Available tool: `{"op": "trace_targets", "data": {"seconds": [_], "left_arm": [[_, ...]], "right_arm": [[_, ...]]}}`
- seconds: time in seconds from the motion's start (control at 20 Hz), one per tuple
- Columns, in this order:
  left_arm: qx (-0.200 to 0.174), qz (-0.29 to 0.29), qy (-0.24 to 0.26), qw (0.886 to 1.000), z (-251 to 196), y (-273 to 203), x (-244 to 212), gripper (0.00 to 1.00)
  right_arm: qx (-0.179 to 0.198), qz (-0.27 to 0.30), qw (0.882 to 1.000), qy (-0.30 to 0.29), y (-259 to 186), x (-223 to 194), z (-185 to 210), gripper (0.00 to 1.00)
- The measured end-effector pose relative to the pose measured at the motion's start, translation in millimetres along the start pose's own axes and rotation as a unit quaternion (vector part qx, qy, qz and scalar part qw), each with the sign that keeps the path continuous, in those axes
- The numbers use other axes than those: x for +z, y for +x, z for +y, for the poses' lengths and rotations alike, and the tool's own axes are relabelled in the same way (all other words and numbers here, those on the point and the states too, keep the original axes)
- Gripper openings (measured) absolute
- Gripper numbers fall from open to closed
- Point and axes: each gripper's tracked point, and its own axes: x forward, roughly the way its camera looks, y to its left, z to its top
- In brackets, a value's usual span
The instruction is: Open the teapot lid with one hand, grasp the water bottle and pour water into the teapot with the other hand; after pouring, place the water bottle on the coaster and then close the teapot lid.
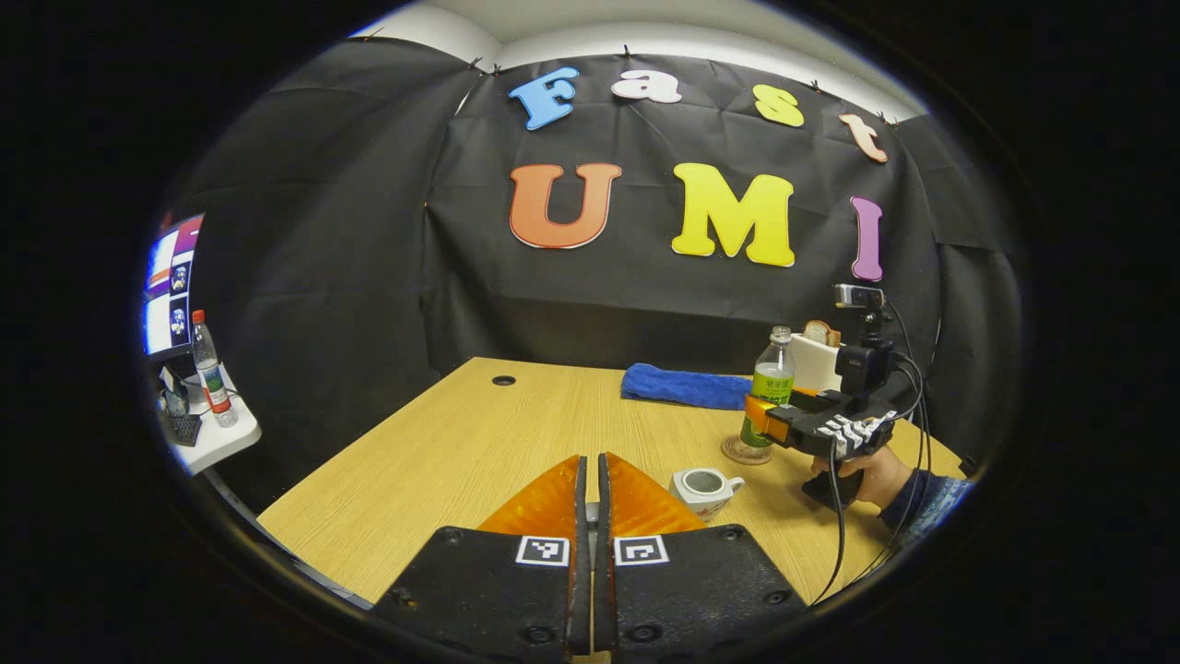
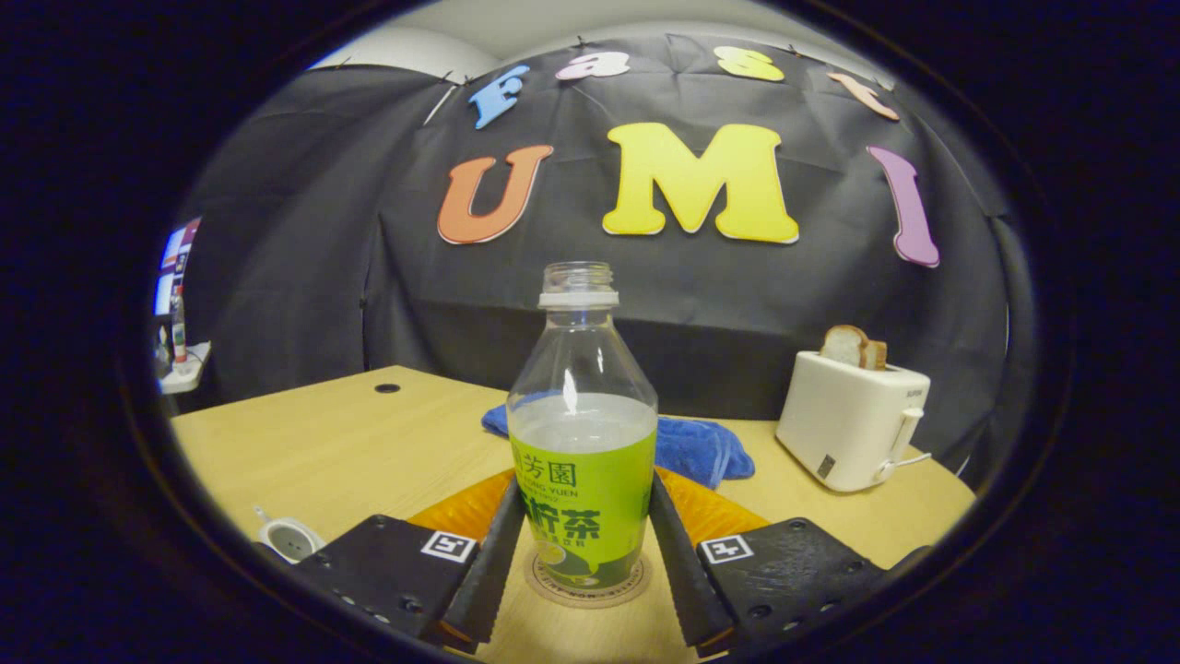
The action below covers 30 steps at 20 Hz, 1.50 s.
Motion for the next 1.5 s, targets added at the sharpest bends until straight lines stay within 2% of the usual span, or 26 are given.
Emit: {"op": "trace_targets", "data": {"seconds": [0.25,0.45,0.6,0.7,0.9,1.0,1.05,1.2,1.35,1.5], "left_arm": [[0.002,0.022,0.026,0.999,-10,10,-16,0.04],[0.004,0.019,0.041,0.999,-23,22,-12,0.04],[0.001,0.014,0.050,0.999,-31,22,-12,0.04],[0.001,0.009,0.053,0.999,-33,23,-11,0.04],[-0.007,-0.005,0.040,0.999,-40,26,-6,0.04],[-0.015,-0.021,0.035,0.999,-44,32,-3,0.04],[-0.020,-0.022,0.028,0.999,-46,38,-5,0.04],[-0.030,-0.017,0.002,0.999,-57,57,-16,0.04],[-0.053,-0.028,0.005,0.998,-80,77,-18,0.04],[-0.082,-0.033,-0.014,0.996,-105,98,-19,0.04]], "right_arm": [[0.001,0.000,1.000,0.009,4,-6,-2,0.76],[0.024,0.011,1.000,0.018,6,-9,1,0.76],[0.024,0.008,0.999,0.023,-11,-4,-4,0.97],[0.032,0.004,0.999,0.027,-24,1,-4,0.98],[0.021,-0.014,0.999,0.023,-65,7,-22,0.98],[0.006,-0.025,1.000,0.018,-88,9,-37,0.98],[-0.022,-0.028,0.999,0.015,-99,8,-52,0.98],[-0.051,-0.038,0.998,0.018,-134,7,-74,0.96],[-0.042,-0.051,0.998,0.003,-162,16,-79,0.96],[-0.032,-0.073,0.997,-0.005,-188,26,-83,0.96]]}}
